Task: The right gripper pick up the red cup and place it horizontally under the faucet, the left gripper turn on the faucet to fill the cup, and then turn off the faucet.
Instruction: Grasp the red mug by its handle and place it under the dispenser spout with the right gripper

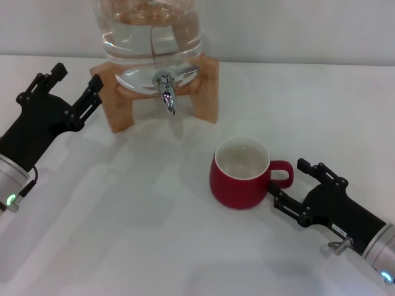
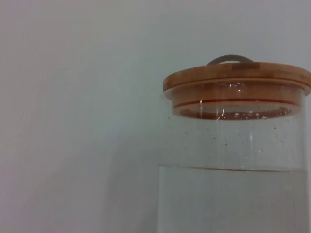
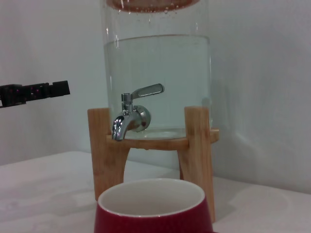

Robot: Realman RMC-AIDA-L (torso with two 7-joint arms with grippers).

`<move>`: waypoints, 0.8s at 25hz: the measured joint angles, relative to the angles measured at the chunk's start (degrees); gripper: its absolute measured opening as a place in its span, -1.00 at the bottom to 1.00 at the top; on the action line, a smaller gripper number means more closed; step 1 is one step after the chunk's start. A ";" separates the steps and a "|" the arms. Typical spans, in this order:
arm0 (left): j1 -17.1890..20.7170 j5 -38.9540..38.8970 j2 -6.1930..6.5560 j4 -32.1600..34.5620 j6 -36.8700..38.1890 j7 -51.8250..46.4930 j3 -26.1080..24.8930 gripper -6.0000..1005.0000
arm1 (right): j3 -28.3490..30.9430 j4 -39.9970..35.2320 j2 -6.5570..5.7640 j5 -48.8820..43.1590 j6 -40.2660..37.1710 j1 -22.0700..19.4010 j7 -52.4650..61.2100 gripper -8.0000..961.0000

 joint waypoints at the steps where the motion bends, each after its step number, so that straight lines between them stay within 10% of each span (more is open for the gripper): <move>1: -0.08 0.00 0.00 0.00 0.05 0.00 0.00 0.51 | 0.05 0.00 0.02 0.08 0.19 0.14 -0.15 0.66; 20: -1.22 0.00 0.00 -0.22 1.52 0.00 0.06 0.51 | 2.15 -0.01 -0.16 0.28 0.00 0.88 -2.42 0.66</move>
